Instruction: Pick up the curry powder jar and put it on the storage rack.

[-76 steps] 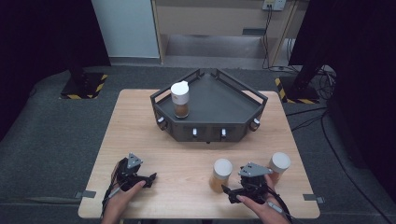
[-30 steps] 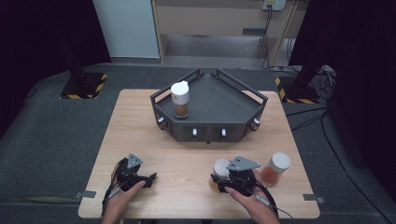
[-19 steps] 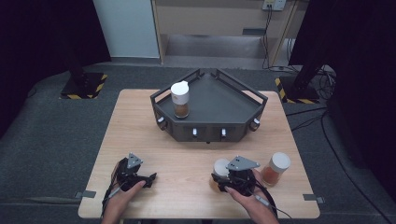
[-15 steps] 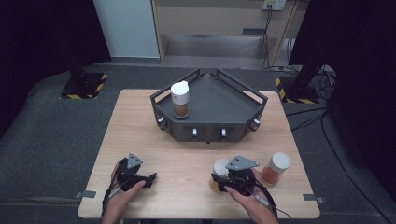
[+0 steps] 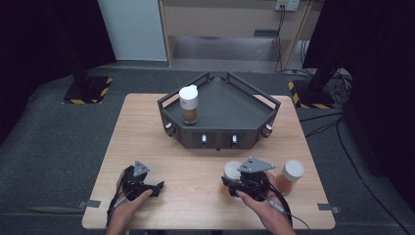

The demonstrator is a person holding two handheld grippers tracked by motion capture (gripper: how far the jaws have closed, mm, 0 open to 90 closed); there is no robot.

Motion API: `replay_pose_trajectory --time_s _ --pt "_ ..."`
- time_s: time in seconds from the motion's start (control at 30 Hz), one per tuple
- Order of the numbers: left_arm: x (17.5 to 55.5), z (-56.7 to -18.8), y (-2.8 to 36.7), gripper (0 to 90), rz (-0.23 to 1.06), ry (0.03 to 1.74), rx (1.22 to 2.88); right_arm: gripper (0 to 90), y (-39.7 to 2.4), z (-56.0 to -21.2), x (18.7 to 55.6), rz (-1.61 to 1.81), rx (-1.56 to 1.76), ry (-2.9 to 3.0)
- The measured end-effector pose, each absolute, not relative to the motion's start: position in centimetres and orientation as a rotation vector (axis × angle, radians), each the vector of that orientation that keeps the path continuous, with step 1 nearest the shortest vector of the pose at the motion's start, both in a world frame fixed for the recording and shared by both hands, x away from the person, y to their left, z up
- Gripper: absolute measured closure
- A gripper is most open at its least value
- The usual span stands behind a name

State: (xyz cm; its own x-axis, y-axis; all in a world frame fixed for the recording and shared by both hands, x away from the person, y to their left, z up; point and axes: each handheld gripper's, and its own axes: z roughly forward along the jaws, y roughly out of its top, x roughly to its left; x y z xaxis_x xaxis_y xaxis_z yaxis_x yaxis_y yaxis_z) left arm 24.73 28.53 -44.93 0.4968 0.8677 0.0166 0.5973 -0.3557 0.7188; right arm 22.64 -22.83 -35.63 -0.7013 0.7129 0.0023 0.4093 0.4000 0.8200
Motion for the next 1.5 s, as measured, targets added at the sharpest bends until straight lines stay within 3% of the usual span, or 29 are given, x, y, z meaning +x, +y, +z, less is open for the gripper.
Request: replay_pose_trajectory --time_s 1.5 --pt "24.7 -44.9 28.6 0.5 0.527 1.198 2.083 34.2 -19.5 -27.4 27.0 1.143 0.984 2.234"
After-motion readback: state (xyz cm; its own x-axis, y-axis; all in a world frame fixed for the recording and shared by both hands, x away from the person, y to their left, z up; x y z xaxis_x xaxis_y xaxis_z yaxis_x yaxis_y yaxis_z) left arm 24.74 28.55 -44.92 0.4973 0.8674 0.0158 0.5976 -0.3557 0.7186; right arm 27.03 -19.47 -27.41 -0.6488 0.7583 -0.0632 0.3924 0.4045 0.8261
